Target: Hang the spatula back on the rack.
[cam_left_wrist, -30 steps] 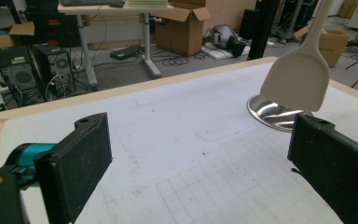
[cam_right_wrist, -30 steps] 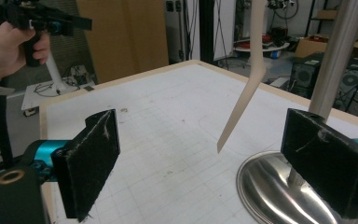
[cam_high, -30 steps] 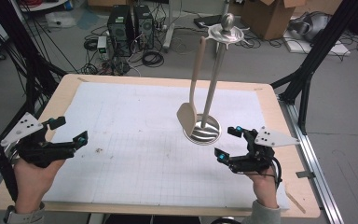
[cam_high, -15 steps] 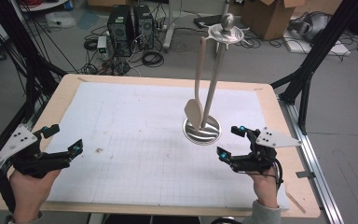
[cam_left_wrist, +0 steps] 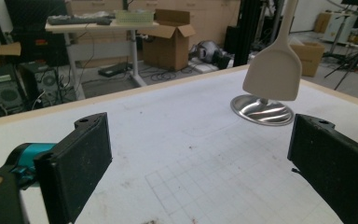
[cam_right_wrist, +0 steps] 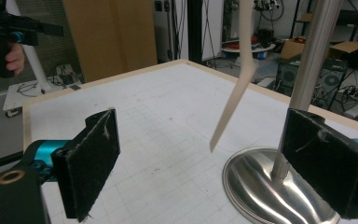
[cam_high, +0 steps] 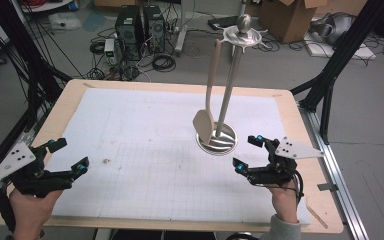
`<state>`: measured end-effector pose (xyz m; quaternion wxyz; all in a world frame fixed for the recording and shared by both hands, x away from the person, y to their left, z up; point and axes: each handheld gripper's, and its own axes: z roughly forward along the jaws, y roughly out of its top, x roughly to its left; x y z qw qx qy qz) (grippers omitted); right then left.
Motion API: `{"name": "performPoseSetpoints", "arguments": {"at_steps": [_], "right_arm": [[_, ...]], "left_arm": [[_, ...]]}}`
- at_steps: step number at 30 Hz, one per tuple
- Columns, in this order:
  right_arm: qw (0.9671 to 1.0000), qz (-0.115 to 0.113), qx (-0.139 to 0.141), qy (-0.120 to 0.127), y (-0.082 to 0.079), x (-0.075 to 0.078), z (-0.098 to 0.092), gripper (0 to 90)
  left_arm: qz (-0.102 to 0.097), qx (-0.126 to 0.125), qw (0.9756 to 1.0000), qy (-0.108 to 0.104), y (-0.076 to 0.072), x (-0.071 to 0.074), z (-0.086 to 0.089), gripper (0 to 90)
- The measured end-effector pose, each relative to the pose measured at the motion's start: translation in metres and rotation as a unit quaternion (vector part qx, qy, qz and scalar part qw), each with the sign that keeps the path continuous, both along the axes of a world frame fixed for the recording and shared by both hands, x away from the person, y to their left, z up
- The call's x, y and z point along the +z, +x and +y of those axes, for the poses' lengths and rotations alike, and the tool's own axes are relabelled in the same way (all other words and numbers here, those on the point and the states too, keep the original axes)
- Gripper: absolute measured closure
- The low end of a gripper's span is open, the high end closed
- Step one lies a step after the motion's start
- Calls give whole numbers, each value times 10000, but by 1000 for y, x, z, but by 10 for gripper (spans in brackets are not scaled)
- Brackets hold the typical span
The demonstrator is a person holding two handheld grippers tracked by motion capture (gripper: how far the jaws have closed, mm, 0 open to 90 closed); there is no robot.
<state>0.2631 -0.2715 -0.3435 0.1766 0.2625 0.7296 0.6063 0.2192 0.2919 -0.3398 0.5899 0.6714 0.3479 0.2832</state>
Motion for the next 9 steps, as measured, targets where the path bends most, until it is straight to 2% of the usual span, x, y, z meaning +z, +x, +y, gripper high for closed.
{"name": "performPoseSetpoints", "arguments": {"at_steps": [9], "right_arm": [[10000,33,-13,69,1,-1,1,108]], "left_arm": [[4,-72,9999,93,0,1,-4,65]]}}
